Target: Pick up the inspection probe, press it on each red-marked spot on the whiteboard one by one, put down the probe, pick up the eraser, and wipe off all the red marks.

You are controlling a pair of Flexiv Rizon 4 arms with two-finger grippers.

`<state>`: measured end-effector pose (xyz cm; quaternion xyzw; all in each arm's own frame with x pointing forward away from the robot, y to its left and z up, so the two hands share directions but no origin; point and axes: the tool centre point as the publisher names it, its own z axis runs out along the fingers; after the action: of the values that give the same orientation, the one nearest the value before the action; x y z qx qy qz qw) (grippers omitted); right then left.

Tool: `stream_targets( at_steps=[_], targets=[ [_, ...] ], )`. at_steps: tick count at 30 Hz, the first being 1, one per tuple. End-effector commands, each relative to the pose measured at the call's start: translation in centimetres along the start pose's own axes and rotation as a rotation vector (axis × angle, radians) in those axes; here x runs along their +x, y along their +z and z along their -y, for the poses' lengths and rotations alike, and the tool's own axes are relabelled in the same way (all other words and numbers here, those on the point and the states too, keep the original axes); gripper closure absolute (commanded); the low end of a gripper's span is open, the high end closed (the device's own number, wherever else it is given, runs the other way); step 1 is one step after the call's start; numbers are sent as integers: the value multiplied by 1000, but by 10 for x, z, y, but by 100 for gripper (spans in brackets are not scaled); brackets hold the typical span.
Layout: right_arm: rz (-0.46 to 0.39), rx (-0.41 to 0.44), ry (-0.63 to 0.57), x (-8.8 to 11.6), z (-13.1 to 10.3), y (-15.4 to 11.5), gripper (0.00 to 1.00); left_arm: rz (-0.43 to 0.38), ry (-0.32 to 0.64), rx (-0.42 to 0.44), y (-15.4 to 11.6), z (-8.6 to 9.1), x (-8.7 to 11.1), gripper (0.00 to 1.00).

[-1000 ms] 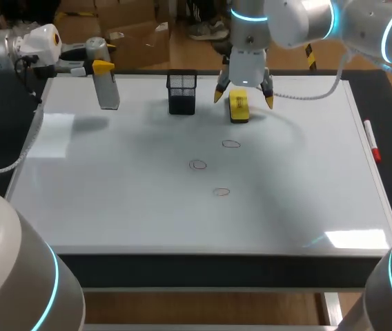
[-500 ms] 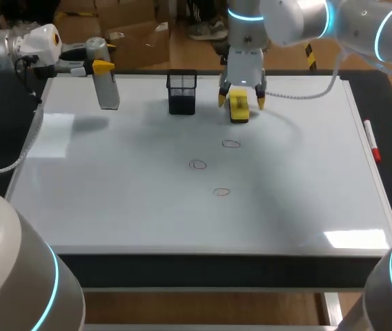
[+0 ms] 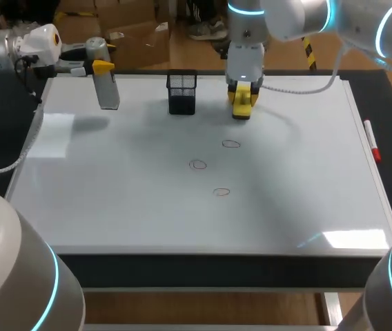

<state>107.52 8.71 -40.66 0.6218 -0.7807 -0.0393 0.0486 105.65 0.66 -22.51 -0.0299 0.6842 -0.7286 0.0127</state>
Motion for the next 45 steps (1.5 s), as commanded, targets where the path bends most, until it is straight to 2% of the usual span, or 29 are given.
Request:
stream_targets(
  at_steps=[1, 8, 16, 20, 26, 37, 45],
  targets=[
    [20, 26, 27, 23, -9, -18, 100, -2, -1, -1, 0, 1, 0, 100],
    [43, 23, 140, 58, -12, -30, 100, -2, -1, -1, 0, 1, 0, 100],
    [81, 26, 257, 112, -21, -34, 100, -2, -1, -1, 0, 1, 0, 100],
    [87, 25, 301, 137, -26, -36, 100, -2, -1, -1, 0, 1, 0, 100],
    [82, 17, 330, 163, -31, -36, 100, -2, -1, -1, 0, 1, 0, 100],
    [84, -11, 349, 204, -36, -29, 100, -2, -1, -1, 0, 1, 0, 100],
    [71, -10, 339, 206, -36, -31, 100, -2, -1, -1, 0, 1, 0, 100]
  ],
)
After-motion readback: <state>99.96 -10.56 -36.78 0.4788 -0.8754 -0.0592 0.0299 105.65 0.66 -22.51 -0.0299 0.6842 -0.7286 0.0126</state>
